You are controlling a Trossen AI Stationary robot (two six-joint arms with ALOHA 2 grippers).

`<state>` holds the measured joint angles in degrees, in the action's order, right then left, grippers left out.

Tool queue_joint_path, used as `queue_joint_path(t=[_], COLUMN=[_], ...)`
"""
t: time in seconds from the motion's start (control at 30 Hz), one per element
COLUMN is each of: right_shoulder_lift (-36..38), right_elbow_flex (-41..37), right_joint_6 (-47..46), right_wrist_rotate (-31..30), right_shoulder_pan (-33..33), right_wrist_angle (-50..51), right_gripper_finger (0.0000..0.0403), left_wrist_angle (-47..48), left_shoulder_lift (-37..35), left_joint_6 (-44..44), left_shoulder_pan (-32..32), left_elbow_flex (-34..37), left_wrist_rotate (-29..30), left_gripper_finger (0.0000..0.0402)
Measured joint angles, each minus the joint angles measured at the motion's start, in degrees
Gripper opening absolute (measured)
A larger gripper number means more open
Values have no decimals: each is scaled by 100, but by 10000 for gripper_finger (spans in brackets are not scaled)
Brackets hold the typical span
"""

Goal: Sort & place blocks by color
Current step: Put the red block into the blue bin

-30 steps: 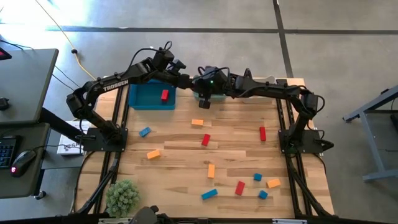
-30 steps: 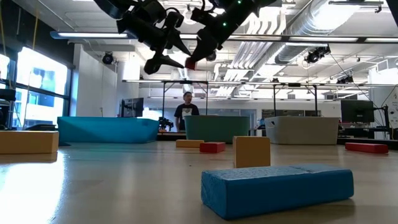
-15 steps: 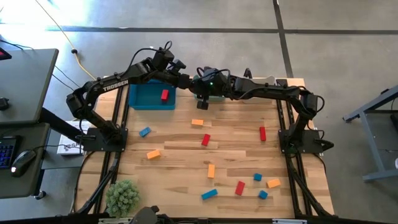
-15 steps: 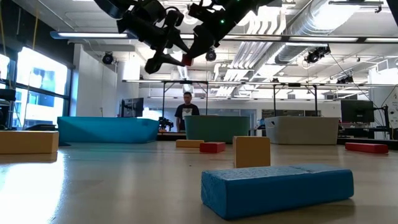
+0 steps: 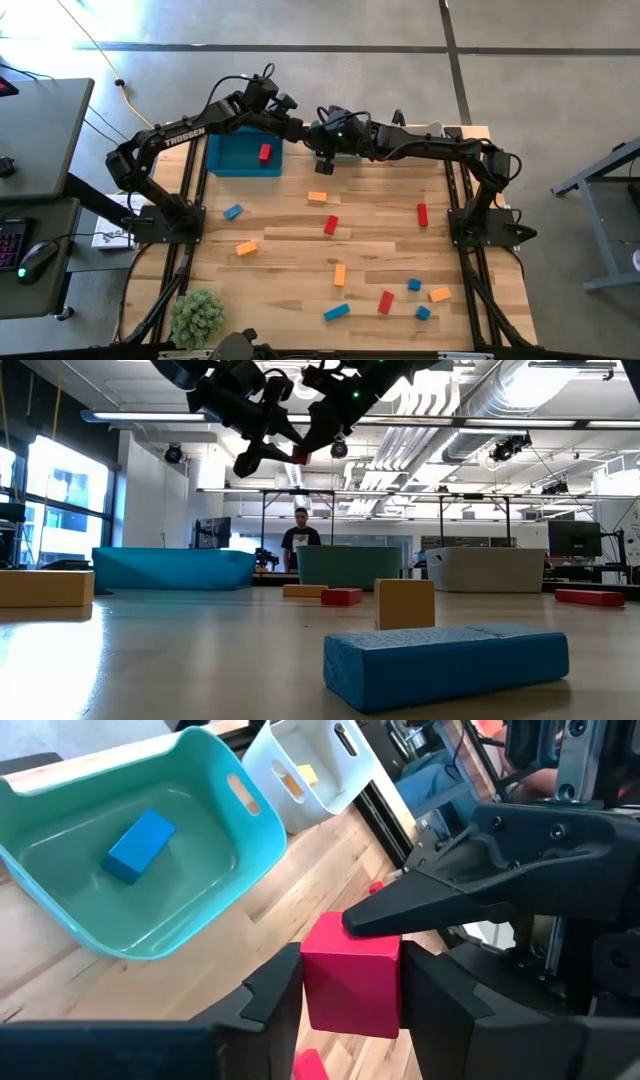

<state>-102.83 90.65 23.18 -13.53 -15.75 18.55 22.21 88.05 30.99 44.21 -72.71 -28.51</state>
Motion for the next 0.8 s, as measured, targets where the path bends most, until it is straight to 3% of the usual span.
queue_joint_path(t=[0.27, 0.7, 0.8], right_shoulder_lift=[0, 15, 15], right_elbow_flex=[0, 4, 4], right_joint_6=[3, -382, -377], right_wrist_rotate=[-12, -74, -365], right_shoulder_pan=[0, 0, 1], right_wrist_angle=[14, 88, 129], right_gripper_finger=[122, 211, 220], left_wrist_angle=[4, 102, 224], left_shoulder_lift=[2, 33, 31], left_joint_6=[-216, -627, -813], left_shoulder_pan=[0, -2, -2], left_elbow_flex=[0, 24, 22], left_wrist_rotate=[5, 132, 464], left_gripper_finger=[121, 101, 101])
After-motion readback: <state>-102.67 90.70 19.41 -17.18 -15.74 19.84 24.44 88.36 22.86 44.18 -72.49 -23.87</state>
